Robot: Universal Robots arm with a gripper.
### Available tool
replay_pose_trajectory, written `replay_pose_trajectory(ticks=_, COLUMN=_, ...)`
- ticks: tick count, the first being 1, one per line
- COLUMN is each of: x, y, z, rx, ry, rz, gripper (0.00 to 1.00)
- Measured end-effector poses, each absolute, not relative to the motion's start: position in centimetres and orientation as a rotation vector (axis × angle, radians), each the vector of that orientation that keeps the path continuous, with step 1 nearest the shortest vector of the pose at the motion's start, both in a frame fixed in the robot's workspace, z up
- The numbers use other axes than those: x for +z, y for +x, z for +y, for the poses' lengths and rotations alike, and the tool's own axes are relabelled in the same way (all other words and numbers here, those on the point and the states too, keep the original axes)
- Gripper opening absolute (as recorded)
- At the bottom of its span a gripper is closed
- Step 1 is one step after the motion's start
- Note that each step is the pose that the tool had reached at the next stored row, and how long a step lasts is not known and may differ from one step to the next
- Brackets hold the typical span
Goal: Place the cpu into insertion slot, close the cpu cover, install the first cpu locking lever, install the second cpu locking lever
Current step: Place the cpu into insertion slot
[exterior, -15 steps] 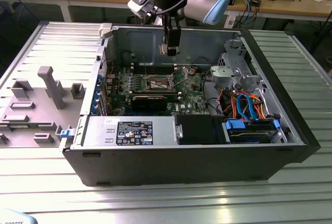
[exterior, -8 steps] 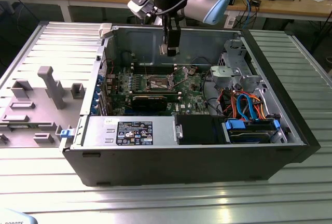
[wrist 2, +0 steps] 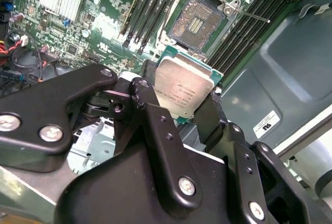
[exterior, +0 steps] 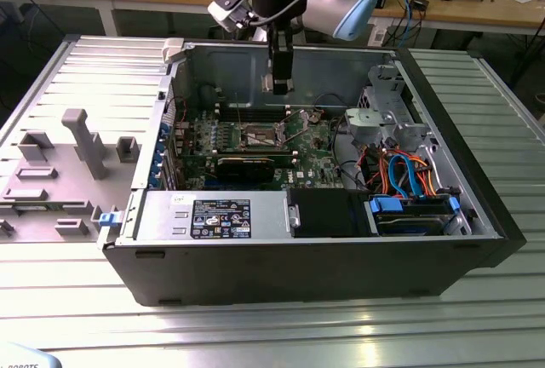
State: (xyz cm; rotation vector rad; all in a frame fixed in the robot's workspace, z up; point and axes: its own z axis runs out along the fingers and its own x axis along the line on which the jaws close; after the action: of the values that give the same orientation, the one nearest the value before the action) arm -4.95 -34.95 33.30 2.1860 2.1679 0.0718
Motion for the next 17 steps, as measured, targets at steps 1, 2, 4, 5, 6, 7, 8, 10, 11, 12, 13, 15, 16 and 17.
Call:
replay_pose_trajectory(ticks=1, x=33.2, y=-5.0, z=-34.9, rx=0.072, ry=2.19, rz=2.164, gripper=0.54)
replay_pose_trajectory(ticks=2, x=32.8, y=-5.0, z=-34.8, rx=0.071, ry=2.193, rz=2.161, gripper=0.54)
replay_pose_trajectory(ticks=4, x=32.4, y=-5.0, z=-34.7, rx=0.071, ry=2.193, rz=2.161, gripper=0.54)
replay_pose_trajectory(ticks=5, x=32.3, y=-5.0, z=-34.7, rx=0.071, ry=2.193, rz=2.161, gripper=0.54)
replay_pose_trajectory(ticks=6, x=32.3, y=-5.0, z=-34.7, rx=0.07, ry=2.193, rz=2.161, gripper=0.54)
replay_pose_trajectory(ticks=7, x=32.3, y=-5.0, z=-34.7, rx=0.07, ry=2.193, rz=2.161, gripper=0.54)
replay_pose_trajectory(ticks=8, x=32.3, y=-5.0, z=-34.7, rx=0.071, ry=2.193, rz=2.161, gripper=0.54)
replay_pose_trajectory(ticks=10, x=32.3, y=-5.0, z=-34.7, rx=0.071, ry=2.193, rz=2.161, gripper=0.54)
replay_pose_trajectory(ticks=11, x=32.3, y=-5.0, z=-34.7, rx=0.071, ry=2.193, rz=2.161, gripper=0.54)
replay_pose_trajectory(ticks=12, x=32.3, y=-5.0, z=-34.7, rx=0.071, ry=2.193, rz=2.161, gripper=0.54)
replay_pose_trajectory(ticks=13, x=32.2, y=-5.0, z=-34.7, rx=0.071, ry=2.193, rz=2.161, gripper=0.54)
replay_pose_trajectory(ticks=15, x=32.1, y=-5.0, z=-34.7, rx=0.071, ry=2.193, rz=2.162, gripper=0.54)
replay_pose_trajectory(ticks=16, x=31.9, y=-5.0, z=-34.6, rx=0.071, ry=2.192, rz=2.163, gripper=0.54)
replay_pose_trajectory(ticks=17, x=31.6, y=-5.0, z=-34.6, rx=0.071, ry=2.189, rz=2.165, gripper=0.54)
